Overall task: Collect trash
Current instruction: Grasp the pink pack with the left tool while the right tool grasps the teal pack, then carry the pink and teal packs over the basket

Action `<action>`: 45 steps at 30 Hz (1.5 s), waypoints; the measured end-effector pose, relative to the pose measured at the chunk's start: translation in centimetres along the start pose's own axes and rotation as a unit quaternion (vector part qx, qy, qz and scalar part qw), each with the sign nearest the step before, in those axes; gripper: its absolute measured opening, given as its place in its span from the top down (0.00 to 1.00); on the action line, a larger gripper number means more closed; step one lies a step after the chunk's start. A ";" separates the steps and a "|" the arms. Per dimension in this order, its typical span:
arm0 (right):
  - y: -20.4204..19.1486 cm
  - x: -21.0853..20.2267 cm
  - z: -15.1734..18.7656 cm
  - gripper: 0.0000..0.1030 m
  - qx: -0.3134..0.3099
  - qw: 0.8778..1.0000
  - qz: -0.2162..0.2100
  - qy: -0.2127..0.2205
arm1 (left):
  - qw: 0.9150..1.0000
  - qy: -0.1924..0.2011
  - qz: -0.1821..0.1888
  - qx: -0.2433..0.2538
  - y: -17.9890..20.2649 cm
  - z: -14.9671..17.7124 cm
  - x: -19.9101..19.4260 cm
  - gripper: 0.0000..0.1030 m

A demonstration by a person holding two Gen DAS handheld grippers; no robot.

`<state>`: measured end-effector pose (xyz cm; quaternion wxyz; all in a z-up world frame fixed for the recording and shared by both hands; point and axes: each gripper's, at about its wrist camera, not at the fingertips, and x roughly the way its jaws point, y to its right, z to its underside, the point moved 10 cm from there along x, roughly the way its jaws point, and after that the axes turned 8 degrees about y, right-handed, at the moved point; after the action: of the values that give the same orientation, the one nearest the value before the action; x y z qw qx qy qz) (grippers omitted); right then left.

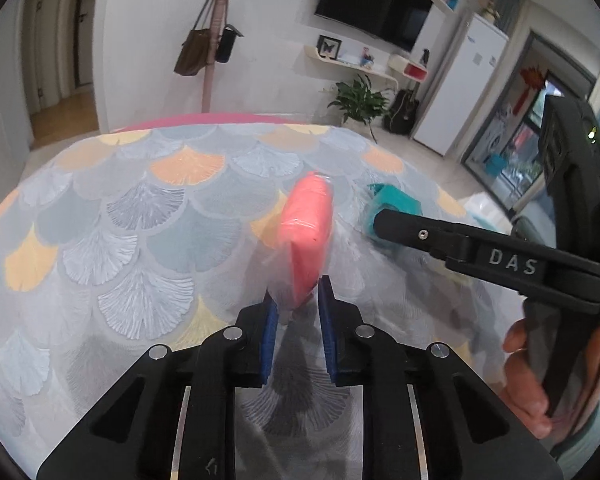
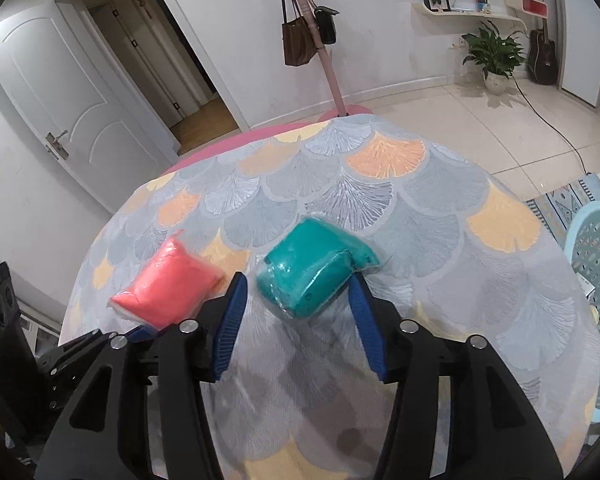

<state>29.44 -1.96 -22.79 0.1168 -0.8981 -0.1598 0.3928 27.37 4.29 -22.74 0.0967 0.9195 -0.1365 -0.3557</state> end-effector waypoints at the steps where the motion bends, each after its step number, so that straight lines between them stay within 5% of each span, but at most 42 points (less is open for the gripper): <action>1: -0.1 0.2 -0.2 0.46 0.001 1.000 0.001 0.002 | 1.000 -0.001 0.001 -0.002 0.0 0.0 0.0 0.82; 4: -0.2 0.7 -0.6 0.44 0.009 1.000 0.003 0.006 | 1.000 0.006 -0.005 -0.009 -0.4 -0.2 -0.2 0.80; 9: -0.1 1.3 -1.2 0.46 0.005 1.000 0.026 0.016 | 0.999 0.022 -0.009 -0.030 -1.0 -0.7 -0.7 0.51; 12: 0.2 1.4 -1.3 0.64 -0.014 0.998 0.055 0.019 | 0.998 0.029 -0.024 -0.041 -1.9 -1.1 -0.9 0.44; 15: 0.7 0.9 -1.0 0.64 -0.006 0.999 0.044 0.017 | 0.997 0.029 -0.062 -0.039 -3.3 -1.4 -1.2 0.44; 20: 2.4 -0.5 -0.5 0.65 0.014 0.999 0.033 0.024 | 0.997 0.022 -0.064 -0.040 -4.2 -2.4 -1.7 0.30; 23: 3.0 -1.2 -0.1 0.65 0.025 0.999 0.025 0.025 | 0.997 0.030 -0.064 -0.022 -4.1 -3.7 -1.3 0.28; 31: 3.3 -3.2 0.8 0.65 0.019 0.999 0.002 0.029 | 0.997 -0.024 -0.049 0.056 -2.3 -2.4 1.9 0.27; 36: 3.3 -4.8 1.5 0.65 0.017 0.999 -0.014 0.035 | 0.994 -0.034 -0.071 0.078 -1.6 -2.0 2.2 0.46; 45: 5.0 -10.0 1.3 0.65 0.004 0.997 -0.007 0.076 | 0.994 -0.012 -0.054 0.098 2.5 -2.4 0.8 0.51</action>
<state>23.06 -10.22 -18.59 0.1351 -0.9237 -0.1546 0.3233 29.16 1.86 -20.78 -0.0145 0.9262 -0.1220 -0.3565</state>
